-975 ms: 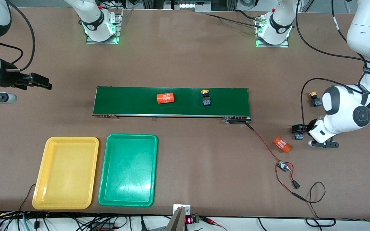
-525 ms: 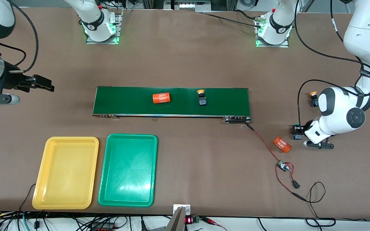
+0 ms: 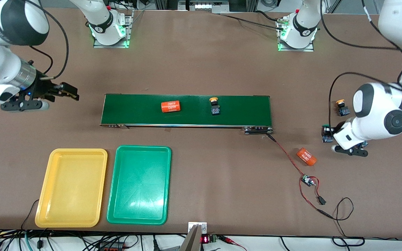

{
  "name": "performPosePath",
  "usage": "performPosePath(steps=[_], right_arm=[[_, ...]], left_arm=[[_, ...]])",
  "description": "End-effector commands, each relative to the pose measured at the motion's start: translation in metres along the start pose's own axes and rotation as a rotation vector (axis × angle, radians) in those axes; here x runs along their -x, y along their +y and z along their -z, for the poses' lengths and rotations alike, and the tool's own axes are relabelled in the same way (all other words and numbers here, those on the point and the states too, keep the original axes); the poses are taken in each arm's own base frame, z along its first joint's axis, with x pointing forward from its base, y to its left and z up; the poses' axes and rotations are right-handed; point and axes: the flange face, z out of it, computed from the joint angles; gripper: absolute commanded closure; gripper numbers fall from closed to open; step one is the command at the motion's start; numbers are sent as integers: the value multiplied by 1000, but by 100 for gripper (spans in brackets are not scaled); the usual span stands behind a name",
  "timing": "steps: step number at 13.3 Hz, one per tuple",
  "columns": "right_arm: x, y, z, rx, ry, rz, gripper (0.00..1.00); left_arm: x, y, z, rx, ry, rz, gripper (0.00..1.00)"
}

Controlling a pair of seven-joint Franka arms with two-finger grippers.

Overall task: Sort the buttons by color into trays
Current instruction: 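Place the green button on the belt while the right gripper approaches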

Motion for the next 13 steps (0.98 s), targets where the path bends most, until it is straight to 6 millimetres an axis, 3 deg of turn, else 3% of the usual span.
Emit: performPosePath(steps=[1, 4, 7, 9, 13], right_arm=[[54, 1, -18, -8, 56, -8, 0], [60, -32, -33, 10, 37, 4, 0], [68, -94, -54, 42, 6, -10, 0], [73, -136, -66, 54, 22, -28, 0], [68, -147, -75, 41, 43, -72, 0]], left_arm=[[20, 63, 38, -17, -23, -29, 100], [18, 138, 43, -23, -16, -28, 100], [19, 216, 26, 0, -37, -99, 100], [17, 241, 10, 92, -53, -85, 100], [24, 289, -26, 152, -99, -108, 100]])
